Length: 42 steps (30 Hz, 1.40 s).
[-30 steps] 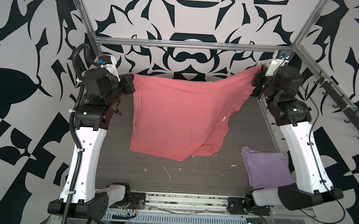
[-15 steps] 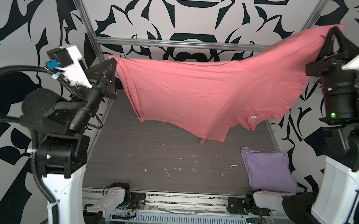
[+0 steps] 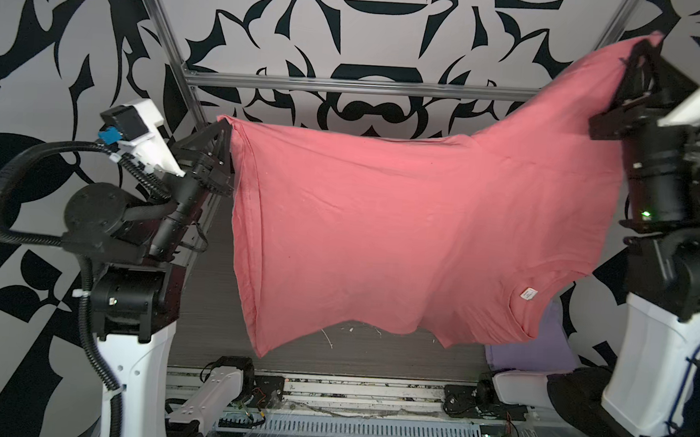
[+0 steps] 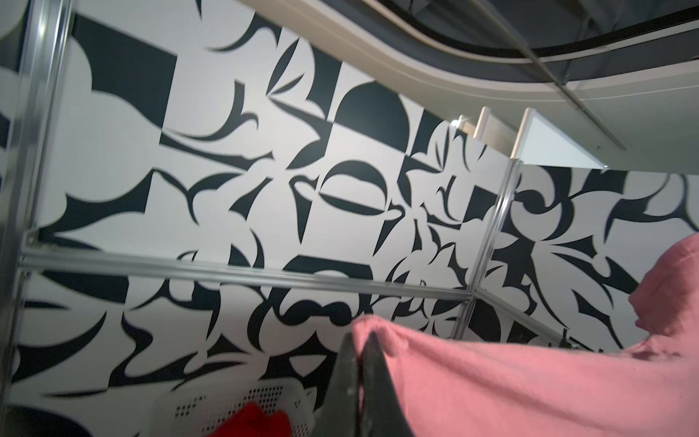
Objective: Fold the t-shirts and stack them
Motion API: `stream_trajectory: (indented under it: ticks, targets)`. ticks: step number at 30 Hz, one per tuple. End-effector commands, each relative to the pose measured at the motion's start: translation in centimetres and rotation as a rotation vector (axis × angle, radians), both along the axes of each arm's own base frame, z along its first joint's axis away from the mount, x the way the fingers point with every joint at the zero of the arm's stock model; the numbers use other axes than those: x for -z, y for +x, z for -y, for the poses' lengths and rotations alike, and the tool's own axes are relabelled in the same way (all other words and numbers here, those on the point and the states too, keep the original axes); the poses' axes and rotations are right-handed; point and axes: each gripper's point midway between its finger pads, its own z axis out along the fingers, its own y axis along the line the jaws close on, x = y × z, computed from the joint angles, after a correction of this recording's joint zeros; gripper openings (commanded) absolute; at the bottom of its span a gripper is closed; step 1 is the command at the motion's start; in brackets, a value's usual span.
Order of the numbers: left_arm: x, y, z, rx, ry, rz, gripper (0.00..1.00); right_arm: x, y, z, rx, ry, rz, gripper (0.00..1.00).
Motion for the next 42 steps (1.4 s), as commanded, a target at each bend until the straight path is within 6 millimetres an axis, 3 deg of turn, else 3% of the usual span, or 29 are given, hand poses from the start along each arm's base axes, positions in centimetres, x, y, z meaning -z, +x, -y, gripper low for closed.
stream_trajectory:
  ticks: [1,7,10,16,20,24,28,33,42]
  targets:
    - [4.4,3.6,-1.2,-0.061,-0.069,-0.136,0.0,5.5,7.8,-1.3,0.022,-0.025,-0.16,0.0]
    - [14.9,10.5,-0.6,-0.037,-0.148,-0.4,0.0,15.4,17.5,-2.8,0.069,-0.107,-0.409,0.0]
    - [20.6,13.5,-0.6,-0.054,-0.159,-0.525,0.0,20.2,21.2,-3.1,0.093,-0.117,-0.493,0.0]
    - [32.2,19.2,-0.3,-0.08,-0.136,-0.788,0.0,32.6,29.1,-4.3,0.104,-0.115,-0.718,0.0]
    - [37.4,22.3,0.1,-0.075,-0.151,-0.885,0.0,39.3,32.9,-3.9,0.175,-0.096,-0.822,0.0]
    - [41.0,24.5,0.0,-0.091,-0.141,-0.947,0.0,44.3,35.3,-4.0,0.204,-0.07,-0.895,0.0]
    - [43.2,25.7,0.4,-0.078,-0.141,-0.996,0.0,48.0,36.6,-3.8,0.236,-0.067,-0.964,0.0]
    - [44.2,26.2,0.3,-0.087,-0.143,-1.014,0.0,49.9,36.5,-3.6,0.254,-0.072,-1.01,0.0]
    - [45.5,25.6,0.2,-0.095,-0.123,-1.058,0.0,50.0,35.5,-3.3,0.245,-0.091,-1.028,0.0]
